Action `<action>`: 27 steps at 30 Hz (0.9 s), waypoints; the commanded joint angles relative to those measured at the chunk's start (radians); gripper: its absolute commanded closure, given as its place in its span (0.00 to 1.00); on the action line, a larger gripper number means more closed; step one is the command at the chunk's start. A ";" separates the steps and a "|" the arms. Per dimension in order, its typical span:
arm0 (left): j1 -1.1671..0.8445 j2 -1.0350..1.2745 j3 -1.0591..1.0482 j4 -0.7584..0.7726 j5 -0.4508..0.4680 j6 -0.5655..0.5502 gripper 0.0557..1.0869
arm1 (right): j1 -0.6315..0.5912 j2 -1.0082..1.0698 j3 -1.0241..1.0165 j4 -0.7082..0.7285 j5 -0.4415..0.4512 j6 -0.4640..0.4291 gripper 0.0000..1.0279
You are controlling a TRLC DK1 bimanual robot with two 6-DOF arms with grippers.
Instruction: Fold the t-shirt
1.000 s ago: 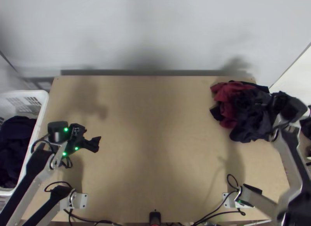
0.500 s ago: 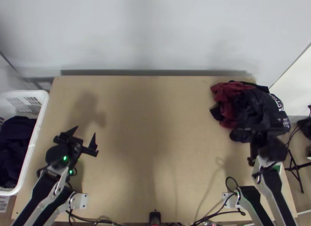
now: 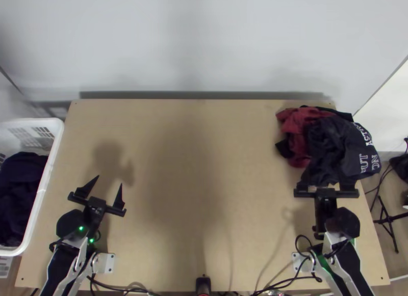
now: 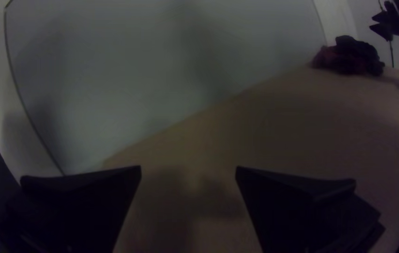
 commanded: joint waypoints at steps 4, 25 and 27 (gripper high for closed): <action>0.186 -0.072 -0.022 -0.055 0.127 0.007 0.05 | 0.001 -0.151 -0.035 -0.157 0.041 0.048 0.04; 0.224 -0.088 -0.022 -0.061 0.157 0.007 0.05 | -0.056 -0.269 -0.037 -0.307 0.009 0.056 0.04; 0.226 -0.088 -0.022 -0.061 0.157 0.007 0.05 | -0.056 -0.270 -0.037 -0.307 0.006 0.056 0.04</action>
